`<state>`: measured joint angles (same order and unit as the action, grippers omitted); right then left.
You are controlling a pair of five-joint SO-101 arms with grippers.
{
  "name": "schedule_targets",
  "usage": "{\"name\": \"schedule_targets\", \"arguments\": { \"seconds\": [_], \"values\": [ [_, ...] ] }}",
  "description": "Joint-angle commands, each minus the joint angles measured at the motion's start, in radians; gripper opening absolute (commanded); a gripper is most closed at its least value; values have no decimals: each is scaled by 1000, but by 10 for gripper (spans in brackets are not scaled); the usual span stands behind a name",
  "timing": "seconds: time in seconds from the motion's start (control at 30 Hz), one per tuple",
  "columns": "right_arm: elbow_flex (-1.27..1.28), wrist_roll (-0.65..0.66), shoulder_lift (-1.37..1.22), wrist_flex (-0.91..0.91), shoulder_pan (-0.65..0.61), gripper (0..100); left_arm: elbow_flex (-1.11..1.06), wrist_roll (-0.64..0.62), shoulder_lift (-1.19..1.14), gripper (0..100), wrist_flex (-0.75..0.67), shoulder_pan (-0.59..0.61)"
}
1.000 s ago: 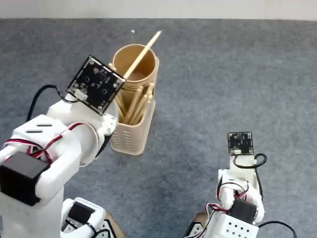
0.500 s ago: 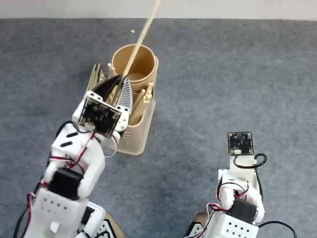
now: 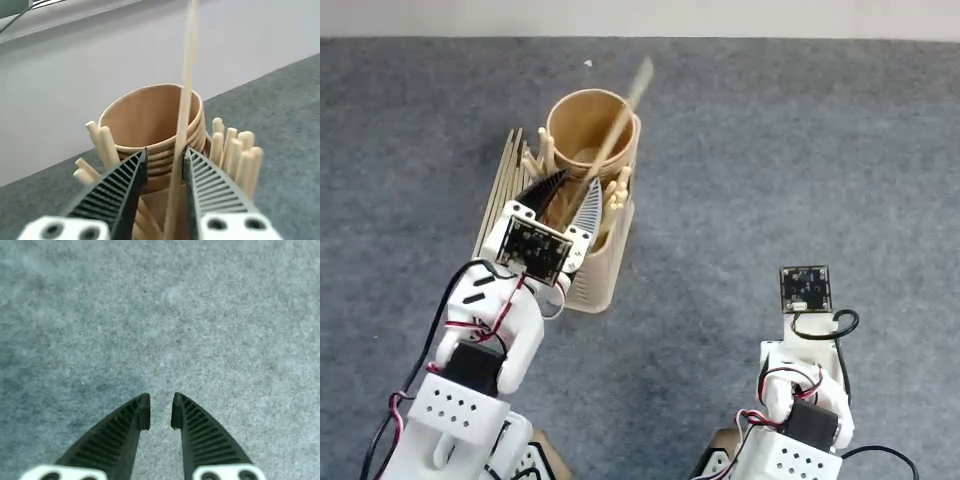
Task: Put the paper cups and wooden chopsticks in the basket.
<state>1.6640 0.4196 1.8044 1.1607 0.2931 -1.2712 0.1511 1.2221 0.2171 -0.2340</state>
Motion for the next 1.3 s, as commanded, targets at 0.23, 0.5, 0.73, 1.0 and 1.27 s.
{"name": "schedule_targets", "arguments": {
  "seconds": [0.23,0.5,0.73,1.0,1.27],
  "values": [
    [156,9,2,-4,8,88,297,-5,-4,150,123,42],
    [156,9,2,-4,13,88,633,-133,-64,154,491,404],
    [156,9,2,-2,15,88,746,66,-527,151,769,532],
    [156,9,2,-2,15,88,849,226,-1018,87,802,496],
    [156,9,2,4,15,88,1046,46,-1372,79,802,435]
  ]
}}
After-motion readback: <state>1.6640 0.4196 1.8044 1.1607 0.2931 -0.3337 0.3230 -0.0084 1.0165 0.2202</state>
